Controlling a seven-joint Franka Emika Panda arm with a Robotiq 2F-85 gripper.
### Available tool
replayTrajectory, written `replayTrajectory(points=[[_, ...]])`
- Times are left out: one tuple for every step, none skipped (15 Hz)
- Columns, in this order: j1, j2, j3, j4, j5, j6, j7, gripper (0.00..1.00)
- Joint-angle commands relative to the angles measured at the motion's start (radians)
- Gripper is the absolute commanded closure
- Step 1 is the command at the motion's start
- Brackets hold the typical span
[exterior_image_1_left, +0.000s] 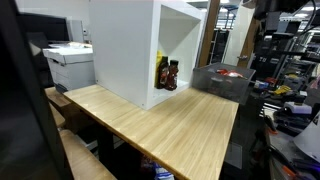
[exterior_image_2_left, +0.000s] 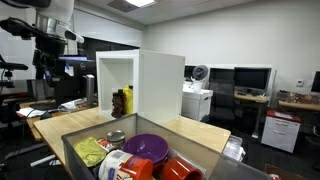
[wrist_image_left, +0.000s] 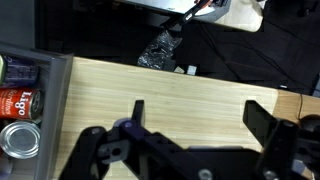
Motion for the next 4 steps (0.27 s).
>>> replayTrajectory(points=[[-0.028,0.004,0.023,-0.003,0.027,-0.002,-0.021,0.0],[-0.027,0.005,0.024,-0.006,0.032,-0.002,-0.023,0.0],[-0.027,0.005,0.023,-0.007,0.033,-0.002,-0.024,0.0],[-0.027,0.005,0.023,-0.007,0.034,-0.002,-0.025,0.0]])
